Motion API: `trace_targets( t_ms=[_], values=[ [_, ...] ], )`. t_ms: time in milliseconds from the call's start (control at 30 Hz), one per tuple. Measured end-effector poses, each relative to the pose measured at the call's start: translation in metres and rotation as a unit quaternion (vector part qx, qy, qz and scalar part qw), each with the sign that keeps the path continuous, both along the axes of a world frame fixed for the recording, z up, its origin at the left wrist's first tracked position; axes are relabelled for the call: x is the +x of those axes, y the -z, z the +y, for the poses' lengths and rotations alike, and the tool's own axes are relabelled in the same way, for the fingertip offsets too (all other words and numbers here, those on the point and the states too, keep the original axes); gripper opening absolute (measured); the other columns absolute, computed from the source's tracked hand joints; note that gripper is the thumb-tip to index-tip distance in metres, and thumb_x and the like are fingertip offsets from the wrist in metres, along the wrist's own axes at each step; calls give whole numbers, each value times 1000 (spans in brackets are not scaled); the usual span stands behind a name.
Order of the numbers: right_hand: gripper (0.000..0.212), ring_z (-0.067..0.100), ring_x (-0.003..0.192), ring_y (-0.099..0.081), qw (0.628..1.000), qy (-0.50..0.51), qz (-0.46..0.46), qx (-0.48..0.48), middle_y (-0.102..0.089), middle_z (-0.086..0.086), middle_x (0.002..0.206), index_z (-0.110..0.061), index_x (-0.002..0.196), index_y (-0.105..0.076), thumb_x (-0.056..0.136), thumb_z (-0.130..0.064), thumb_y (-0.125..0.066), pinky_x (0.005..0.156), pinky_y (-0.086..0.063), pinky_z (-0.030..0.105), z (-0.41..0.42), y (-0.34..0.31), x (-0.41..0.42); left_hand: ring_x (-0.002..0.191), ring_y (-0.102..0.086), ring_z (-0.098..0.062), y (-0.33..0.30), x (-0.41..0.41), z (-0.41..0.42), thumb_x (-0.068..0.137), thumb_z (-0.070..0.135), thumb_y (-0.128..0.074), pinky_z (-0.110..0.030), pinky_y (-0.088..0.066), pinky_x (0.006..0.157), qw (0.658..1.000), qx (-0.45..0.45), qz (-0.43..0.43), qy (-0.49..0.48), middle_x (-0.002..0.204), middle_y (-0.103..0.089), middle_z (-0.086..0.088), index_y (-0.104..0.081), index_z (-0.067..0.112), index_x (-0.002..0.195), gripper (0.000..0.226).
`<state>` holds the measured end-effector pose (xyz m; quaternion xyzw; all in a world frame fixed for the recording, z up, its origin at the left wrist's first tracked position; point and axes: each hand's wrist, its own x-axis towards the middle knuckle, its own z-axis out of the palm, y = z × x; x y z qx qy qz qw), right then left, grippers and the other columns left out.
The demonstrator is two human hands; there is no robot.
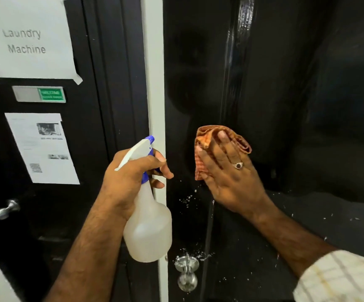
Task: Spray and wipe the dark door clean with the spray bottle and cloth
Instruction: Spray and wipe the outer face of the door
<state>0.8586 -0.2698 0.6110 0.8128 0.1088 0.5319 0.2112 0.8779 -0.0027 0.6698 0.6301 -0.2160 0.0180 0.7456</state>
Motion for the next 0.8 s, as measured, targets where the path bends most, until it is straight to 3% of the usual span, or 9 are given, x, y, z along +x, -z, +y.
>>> trace_targets(
  t_ms=[200, 333, 467, 567, 667, 800],
  values=[
    [64, 44, 162, -11, 988, -17, -56, 144, -17, 20, 174, -9, 167, -29, 112, -40, -43, 129, -14, 62, 59, -70, 27, 88, -78, -41, 5, 3, 4, 94, 7, -68, -41, -62, 67, 999, -21, 28, -27, 92, -76, -21, -68, -1, 118, 26],
    [64, 40, 164, -4, 998, -42, 21, 30, -13, 18, 176, -11, 169, -20, 114, -39, -37, 130, -13, 60, 66, -51, 32, 84, -78, -38, 3, -2, 6, 92, 4, -67, -43, -63, 68, 999, -28, 7, -30, 86, -77, -18, -76, 5, 101, 12],
    [62, 36, 164, -13, 994, -52, 57, -76, -20, 16, 175, -14, 168, -28, 112, -35, -47, 128, -26, 57, 19, -18, 9, 81, -78, -37, 2, -5, 12, 94, 2, -65, -39, -65, 65, 999, -29, -10, -14, 82, -75, -17, -81, 18, 77, 28],
    [62, 40, 161, -22, 999, -25, -12, -18, -28, 19, 172, -12, 164, -37, 109, -34, -54, 125, -31, 59, -1, -36, 3, 84, -78, -39, 6, -3, 15, 94, 3, -65, -37, -64, 63, 1000, -23, 0, -16, 84, -75, -19, -76, 6, 91, 12],
    [62, 43, 161, -19, 992, -19, -73, 97, -26, 19, 172, -11, 165, -35, 110, -38, -49, 129, -20, 61, 32, -71, 19, 86, -77, -42, 9, -2, 12, 94, 2, -65, -38, -63, 64, 1000, -19, 7, -17, 85, -75, -20, -74, 1, 95, 9],
    [62, 41, 163, -13, 990, -35, -49, 125, -21, 18, 174, -11, 167, -29, 113, -40, -40, 130, -13, 60, 70, -71, 37, 83, -77, -39, 7, -3, 3, 93, 0, -64, -39, -63, 65, 1000, -11, -7, -16, 83, -75, -18, -77, 9, 85, 18]
  ],
)
